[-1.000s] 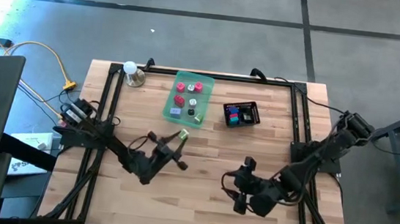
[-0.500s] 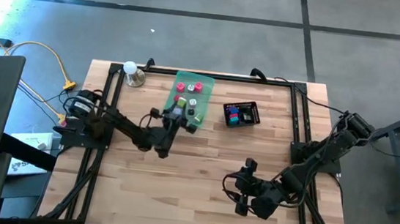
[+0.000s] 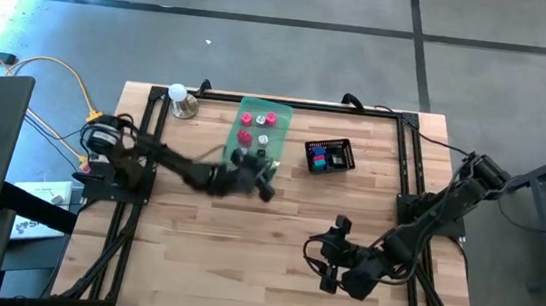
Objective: Pick & Place Office items
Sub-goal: Put the green charger adapter into the green bin
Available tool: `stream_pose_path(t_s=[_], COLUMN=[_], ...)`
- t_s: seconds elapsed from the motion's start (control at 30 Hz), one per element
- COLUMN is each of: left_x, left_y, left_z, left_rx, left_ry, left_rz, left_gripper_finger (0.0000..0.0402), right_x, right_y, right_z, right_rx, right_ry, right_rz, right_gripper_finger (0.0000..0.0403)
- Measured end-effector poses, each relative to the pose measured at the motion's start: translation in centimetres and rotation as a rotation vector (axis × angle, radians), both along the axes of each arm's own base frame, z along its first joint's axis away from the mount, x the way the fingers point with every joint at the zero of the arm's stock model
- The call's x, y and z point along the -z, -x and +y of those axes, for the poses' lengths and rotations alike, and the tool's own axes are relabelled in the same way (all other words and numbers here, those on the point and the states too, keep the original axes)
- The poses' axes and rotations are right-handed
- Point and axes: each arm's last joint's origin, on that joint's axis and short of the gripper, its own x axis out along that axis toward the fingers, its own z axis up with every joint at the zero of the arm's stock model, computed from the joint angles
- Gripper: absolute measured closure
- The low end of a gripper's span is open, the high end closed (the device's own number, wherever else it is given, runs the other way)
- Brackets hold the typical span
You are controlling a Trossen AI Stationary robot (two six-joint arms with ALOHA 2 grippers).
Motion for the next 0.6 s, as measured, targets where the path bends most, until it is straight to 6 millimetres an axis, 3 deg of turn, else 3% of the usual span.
stream_pose_path(t_s=[0.13,0.6], left_x=[0.9,0.5], left_y=[0.5,0.6], left_z=[3.8,5.3], left_rx=[-0.083,-0.109], left_ry=[0.153,0.188], left_rz=[0.112,0.107], left_gripper_finger=[0.0264,0.0264], right_x=[0.5,1.9], right_y=[0.0,-0.7], right_z=[0.3,0.3], right_rx=[-0.009,0.003], right_ry=[0.01,0.05], right_rz=[0.017,0.064], right_gripper_finger=[0.0178,0.0178])
